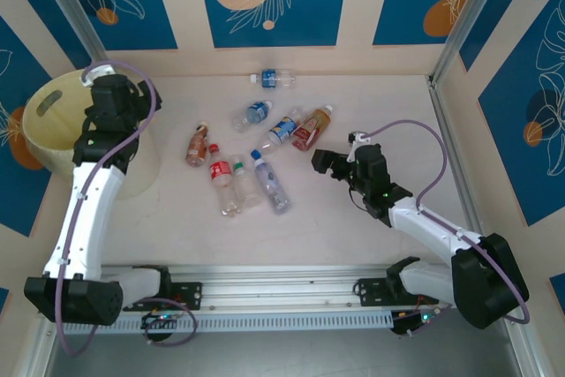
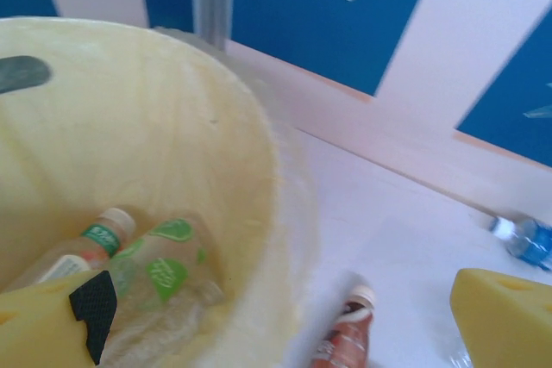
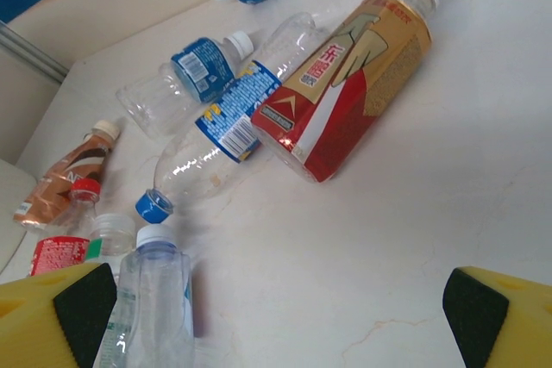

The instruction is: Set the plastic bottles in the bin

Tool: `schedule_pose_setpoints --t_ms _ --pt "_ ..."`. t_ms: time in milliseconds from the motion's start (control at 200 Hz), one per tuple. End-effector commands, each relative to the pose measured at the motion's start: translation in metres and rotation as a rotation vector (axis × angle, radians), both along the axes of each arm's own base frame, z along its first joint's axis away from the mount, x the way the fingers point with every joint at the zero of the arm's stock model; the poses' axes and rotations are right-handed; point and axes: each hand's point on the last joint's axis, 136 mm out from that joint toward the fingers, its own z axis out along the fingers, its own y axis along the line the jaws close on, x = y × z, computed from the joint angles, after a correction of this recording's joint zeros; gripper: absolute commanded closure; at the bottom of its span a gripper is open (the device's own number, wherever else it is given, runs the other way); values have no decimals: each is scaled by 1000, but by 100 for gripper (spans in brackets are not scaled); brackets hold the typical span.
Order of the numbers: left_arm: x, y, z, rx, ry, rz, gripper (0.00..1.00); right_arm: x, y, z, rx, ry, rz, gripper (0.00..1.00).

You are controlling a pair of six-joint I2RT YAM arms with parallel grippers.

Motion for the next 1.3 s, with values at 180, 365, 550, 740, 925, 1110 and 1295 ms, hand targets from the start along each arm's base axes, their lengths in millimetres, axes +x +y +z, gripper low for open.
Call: schedule_pose_setpoints --t_ms 180,365,550,740,925,1110,1295 --pt "2 -75 -8 52 18 -177 0 2 8 0 16 33 30 1" --pt "-5 -131 -38 28 67 -307 0 2 12 3 24 11 54 1" --pt "-13 -152 -92 18 182 -333 0 3 11 4 34 2 41 1" --pt "-34 -155 -156 -51 362 -358 0 1 10 0 28 13 43 1" --pt "-51 -155 -205 -167 513 -394 0 0 8 -1 15 17 43 1" --pt "-76 -166 -232 -239 589 -472 1 -5 7 0 -1 19 53 1" --pt "-95 -144 -245 -235 568 -420 0 -5 0 -1 -1 -4 21 1"
